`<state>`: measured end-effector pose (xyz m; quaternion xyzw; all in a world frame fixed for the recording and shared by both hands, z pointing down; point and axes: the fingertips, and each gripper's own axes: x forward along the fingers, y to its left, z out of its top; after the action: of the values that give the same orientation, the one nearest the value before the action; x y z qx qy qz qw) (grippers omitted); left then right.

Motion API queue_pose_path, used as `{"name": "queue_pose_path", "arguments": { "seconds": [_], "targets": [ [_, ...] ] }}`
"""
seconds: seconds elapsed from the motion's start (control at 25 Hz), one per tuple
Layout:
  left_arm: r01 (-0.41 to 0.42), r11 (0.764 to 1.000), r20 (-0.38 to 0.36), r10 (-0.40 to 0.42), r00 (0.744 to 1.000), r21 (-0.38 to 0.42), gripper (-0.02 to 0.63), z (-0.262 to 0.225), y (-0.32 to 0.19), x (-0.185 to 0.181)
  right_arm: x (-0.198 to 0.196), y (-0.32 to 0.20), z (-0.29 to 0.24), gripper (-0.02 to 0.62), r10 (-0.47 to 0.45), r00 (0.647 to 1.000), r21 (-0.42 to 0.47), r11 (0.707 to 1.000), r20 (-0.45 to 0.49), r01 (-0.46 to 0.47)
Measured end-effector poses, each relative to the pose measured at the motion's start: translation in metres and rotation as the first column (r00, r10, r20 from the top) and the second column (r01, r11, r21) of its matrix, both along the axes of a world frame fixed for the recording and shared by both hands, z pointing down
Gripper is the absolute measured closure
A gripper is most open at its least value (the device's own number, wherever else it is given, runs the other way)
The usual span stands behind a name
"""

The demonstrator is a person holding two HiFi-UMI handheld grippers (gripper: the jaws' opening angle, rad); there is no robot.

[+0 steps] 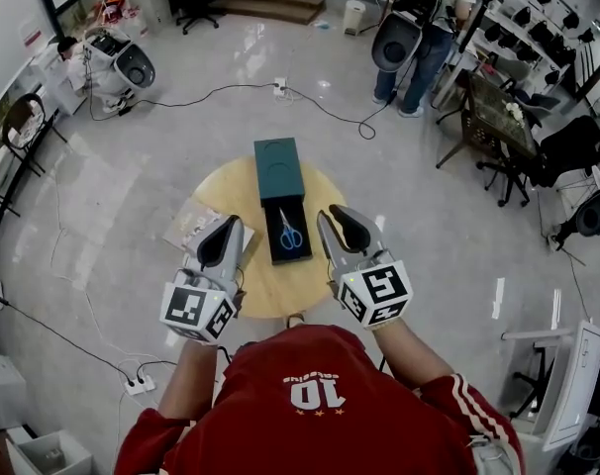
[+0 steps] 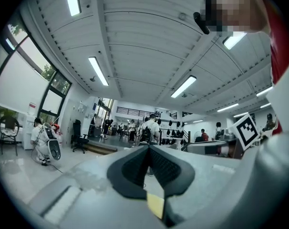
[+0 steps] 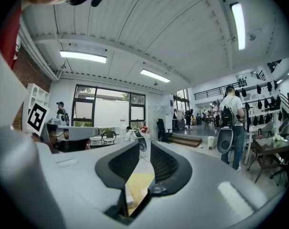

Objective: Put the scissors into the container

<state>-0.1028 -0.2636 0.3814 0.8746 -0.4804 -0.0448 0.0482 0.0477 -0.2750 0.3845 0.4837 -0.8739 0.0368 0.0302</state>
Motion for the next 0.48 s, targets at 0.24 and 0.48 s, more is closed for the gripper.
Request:
{"name": "queue_pose_path", "arguments": {
  "seconds": [0.24,0.48],
  "targets": [
    [0.026,1.000,0.029,-0.026,0.999,-0.002,0.604,0.002,0.001,-0.003,0.004,0.009,-0.007,0.564,0.027,1.000,0.034,0.999,0.013,-0.027],
    [0.028,1.000,0.038,-0.028,0.999,-0.012,0.604,0.006,-0.001,-0.005,0.001,0.007,-0.015,0.584,0.029,0.999,0.048,0.998,0.029,-0.030]
  ]
}}
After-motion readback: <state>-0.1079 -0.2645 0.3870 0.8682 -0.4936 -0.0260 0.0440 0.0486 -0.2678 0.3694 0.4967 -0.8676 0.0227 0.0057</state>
